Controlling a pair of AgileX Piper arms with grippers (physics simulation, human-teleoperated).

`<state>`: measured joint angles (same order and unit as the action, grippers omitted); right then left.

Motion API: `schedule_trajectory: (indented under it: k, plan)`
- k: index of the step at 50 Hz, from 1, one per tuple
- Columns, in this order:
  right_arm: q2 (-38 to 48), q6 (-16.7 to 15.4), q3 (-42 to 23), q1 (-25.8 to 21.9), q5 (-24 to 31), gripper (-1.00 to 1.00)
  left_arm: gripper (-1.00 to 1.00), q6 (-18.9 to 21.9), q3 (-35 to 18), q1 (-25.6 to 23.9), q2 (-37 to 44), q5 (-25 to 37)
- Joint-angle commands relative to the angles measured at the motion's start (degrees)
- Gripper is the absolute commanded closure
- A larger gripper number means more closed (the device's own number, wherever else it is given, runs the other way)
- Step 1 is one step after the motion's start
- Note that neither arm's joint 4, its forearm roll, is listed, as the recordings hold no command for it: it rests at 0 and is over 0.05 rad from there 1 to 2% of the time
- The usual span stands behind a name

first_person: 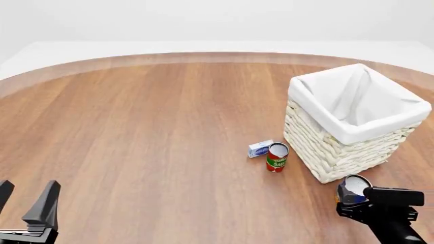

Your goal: Pick up the alphabet soup and the cream cheese box, and put them in the basket.

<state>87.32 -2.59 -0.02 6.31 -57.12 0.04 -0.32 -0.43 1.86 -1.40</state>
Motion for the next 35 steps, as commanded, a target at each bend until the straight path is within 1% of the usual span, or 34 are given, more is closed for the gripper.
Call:
schedule_trajectory:
  k: [1,2,11,24,25,35]
  plan:
    - [6.95,-0.06,0.01,0.05,-6.72,-1.00,-1.00,0.02,0.03,-0.01,-0.07,0.02]
    - [8.29,-0.07,0.01,0.11,-7.94,-1.00,-1.00,0.01,0.03,-0.01,-0.07,0.02]
    - [12.31,0.16,0.01,0.00,-11.71,-1.00,-1.00,0.01,0.03,-0.01,-0.06,0.01]
    - [11.00,0.11,0.01,-0.14,-11.10,-1.00,-1.00,0.01,0.03,0.01,-0.08,0.03]
    - [10.33,0.15,0.01,-0.15,-10.55,1.00,-1.00,0.03,0.03,-0.01,-0.06,0.02]
    - [3.10,0.19,0.01,-0.65,-4.50,1.00,-1.00,0.02,0.03,0.00,-0.07,0.02]
